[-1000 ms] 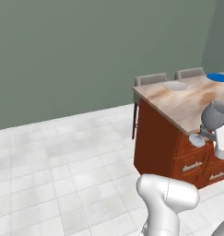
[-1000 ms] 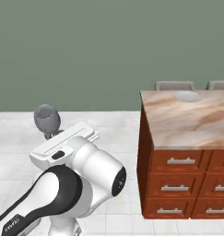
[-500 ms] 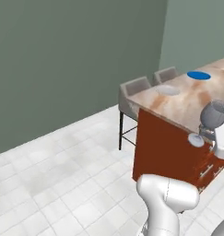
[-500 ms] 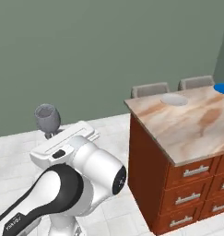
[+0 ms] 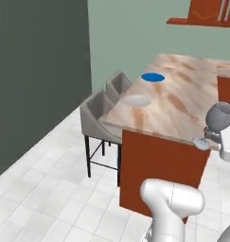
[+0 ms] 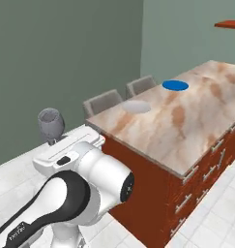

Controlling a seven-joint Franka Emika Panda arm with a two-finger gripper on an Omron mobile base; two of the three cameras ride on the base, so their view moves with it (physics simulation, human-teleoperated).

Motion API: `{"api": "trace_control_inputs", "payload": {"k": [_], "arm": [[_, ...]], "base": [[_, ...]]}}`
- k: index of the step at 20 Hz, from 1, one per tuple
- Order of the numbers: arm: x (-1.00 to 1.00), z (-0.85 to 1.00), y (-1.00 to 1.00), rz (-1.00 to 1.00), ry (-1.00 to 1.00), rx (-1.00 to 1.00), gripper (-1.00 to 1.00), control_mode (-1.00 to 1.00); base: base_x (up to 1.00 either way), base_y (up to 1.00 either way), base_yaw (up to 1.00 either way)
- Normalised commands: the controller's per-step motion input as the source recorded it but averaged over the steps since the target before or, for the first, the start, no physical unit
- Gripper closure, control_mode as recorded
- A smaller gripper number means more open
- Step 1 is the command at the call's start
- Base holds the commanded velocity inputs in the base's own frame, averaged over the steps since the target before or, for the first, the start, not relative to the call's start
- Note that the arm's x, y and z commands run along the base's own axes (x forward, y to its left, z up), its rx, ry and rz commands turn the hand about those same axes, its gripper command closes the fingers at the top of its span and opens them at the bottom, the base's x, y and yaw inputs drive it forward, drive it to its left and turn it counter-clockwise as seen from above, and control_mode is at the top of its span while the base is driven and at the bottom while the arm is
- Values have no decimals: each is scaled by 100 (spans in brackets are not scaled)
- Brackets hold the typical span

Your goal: Retrieve the wine glasses from the counter and place one next to each plate.

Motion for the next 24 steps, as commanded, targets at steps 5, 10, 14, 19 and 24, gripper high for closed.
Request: {"api": "trace_control_inputs", "payload": {"k": [5, 10, 14, 19, 24], "arm": [[0, 0, 0, 0, 0, 0, 100, 100], [0, 0, 0, 0, 0, 0, 100, 100], [0, 0, 0, 0, 0, 0, 100, 100], [0, 0, 0, 0, 0, 0, 100, 100], [0, 0, 0, 0, 0, 0, 100, 100]], "base": [[51, 96, -67], [49, 87, -73], [48, 86, -72], [23, 95, -63], [-39, 100, -48]]}}
